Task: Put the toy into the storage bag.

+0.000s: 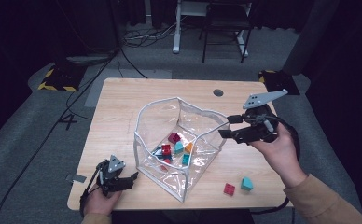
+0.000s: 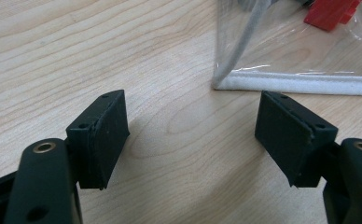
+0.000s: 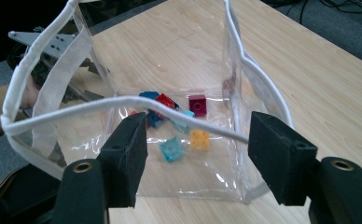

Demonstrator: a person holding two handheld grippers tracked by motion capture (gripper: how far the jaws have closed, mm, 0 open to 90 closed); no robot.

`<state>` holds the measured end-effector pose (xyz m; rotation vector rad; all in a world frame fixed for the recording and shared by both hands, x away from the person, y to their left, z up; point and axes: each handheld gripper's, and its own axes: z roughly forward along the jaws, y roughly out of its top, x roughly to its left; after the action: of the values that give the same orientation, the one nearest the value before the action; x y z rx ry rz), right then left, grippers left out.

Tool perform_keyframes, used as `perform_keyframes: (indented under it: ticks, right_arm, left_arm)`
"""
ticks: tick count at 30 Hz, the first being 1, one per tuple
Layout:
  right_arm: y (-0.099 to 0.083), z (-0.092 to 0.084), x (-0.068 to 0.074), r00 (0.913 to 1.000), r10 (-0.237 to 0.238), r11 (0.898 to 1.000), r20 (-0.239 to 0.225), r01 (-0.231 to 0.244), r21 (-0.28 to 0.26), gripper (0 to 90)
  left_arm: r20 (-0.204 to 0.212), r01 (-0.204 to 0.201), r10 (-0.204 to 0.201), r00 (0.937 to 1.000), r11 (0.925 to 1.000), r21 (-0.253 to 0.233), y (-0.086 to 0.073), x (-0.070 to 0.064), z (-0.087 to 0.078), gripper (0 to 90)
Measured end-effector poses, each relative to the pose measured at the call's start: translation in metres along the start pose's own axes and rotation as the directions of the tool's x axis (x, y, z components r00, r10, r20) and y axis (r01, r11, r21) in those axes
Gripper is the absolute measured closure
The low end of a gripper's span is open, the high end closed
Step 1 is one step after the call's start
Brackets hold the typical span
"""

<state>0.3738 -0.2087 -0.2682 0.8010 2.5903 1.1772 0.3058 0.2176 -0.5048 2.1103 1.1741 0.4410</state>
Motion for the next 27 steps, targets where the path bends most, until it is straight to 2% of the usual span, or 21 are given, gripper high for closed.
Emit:
perform_keyframes:
  ticks: [5,14,24,27]
  right_arm:
    - [-0.017,-0.014,-0.004,0.9999,0.012,1.0,0.011,-0.012,0.001,38.1]
    - [-0.041,-0.029,-0.005,0.9993,0.019,1.0,0.032,-0.02,0.014,39.0]
    - [-0.07,-0.029,-0.009,0.9986,0.045,0.999,0.028,-0.045,0.028,38.6]
    - [-0.085,-0.023,-0.007,0.9981,0.041,0.998,0.045,-0.043,0.046,38.4]
  left_arm:
    - [0.0,0.0,0.0,1.0,1.0,0.0,0.0,0.0,0.0,26.1]
    - [0.0,0.0,0.0,1.0,1.0,0.0,0.0,0.0,0.0,26.0]
    - [0.0,0.0,0.0,1.0,1.0,0.0,0.0,0.0,0.0,26.1]
    - [0.0,0.0,0.0,1.0,1.0,0.0,0.0,0.0,0.0,26.1]
